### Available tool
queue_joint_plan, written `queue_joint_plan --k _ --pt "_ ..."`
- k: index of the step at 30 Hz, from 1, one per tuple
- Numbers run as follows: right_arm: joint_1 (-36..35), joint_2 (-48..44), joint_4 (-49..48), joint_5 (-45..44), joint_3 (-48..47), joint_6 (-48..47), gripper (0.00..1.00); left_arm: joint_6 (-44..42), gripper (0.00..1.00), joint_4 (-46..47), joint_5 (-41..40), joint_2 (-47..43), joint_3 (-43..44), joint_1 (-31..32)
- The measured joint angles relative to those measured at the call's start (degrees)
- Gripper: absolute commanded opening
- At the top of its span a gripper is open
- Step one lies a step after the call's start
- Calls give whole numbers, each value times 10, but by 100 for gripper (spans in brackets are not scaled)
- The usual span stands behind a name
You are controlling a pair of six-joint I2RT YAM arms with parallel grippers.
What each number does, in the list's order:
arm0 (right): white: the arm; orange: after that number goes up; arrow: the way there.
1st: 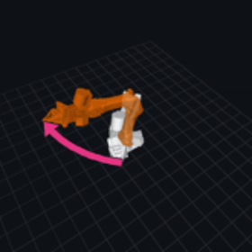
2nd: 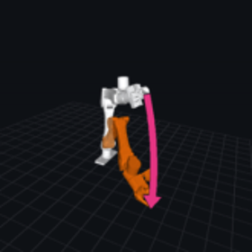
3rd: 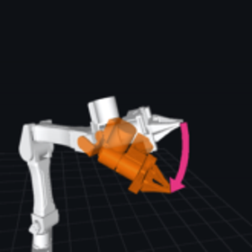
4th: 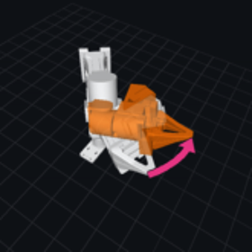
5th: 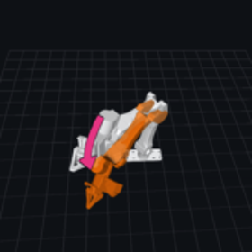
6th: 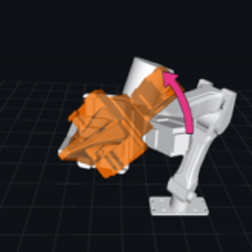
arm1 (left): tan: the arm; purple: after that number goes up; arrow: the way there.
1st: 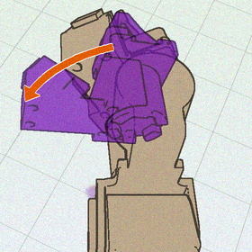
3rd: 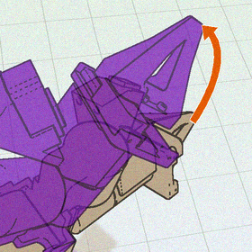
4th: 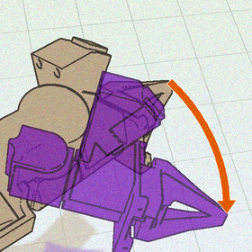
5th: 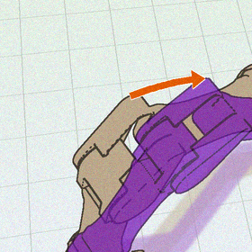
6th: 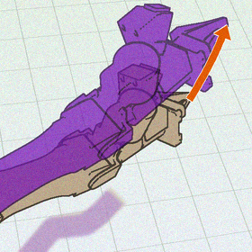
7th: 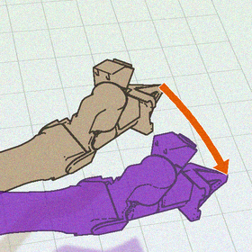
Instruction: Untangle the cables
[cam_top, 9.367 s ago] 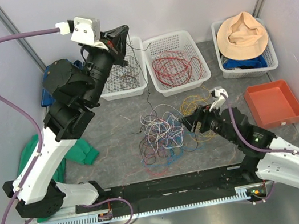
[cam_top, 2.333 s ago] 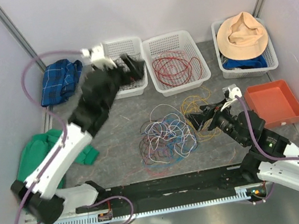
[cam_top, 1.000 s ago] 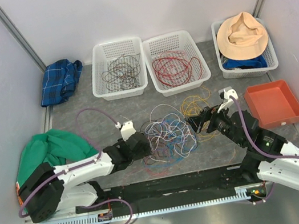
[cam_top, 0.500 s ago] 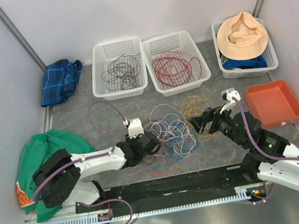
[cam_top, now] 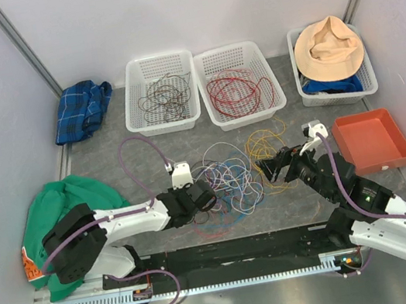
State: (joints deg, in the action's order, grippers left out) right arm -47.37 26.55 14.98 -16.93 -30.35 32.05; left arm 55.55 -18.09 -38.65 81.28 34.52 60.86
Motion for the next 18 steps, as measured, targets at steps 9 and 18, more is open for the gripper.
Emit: queue_joint_plan --k 9,18 --pt "0 -8 0 3 0 -1 91 -71 2 -70 46 -262 53 0" --pt "0 -30 -40 54 13 -4 92 -205 2 -45 98 -344 203 0"
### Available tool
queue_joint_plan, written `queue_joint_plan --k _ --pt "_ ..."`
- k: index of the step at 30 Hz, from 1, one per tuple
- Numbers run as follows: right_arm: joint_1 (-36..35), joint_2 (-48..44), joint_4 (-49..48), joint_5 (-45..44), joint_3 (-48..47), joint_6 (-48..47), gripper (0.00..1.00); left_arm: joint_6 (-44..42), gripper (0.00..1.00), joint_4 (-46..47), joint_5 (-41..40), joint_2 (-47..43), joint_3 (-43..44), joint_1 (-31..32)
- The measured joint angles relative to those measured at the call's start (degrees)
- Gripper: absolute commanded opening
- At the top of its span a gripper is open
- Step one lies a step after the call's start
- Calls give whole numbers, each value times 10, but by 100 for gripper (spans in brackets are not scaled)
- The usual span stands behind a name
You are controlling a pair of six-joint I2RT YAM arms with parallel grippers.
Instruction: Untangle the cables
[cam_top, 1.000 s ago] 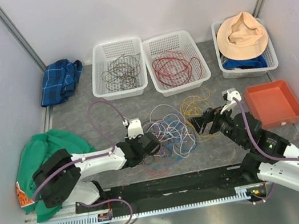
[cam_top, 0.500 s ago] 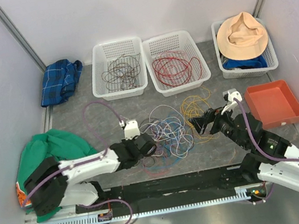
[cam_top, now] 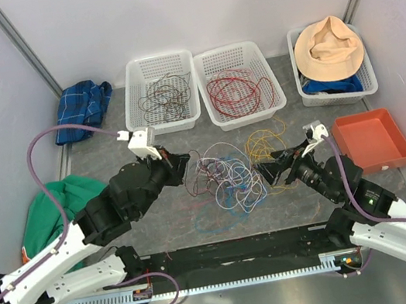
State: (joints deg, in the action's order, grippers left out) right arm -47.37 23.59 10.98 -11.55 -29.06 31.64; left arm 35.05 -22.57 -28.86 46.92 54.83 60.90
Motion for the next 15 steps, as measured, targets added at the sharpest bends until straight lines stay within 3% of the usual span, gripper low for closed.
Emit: queue_joint_plan --k 7,15 --pt "0 44 -98 101 -13 -9 90 -76 2 -2 69 43 44 0" --pt "0 183 -212 185 -71 -27 75 -117 2 0 93 69 98 0"
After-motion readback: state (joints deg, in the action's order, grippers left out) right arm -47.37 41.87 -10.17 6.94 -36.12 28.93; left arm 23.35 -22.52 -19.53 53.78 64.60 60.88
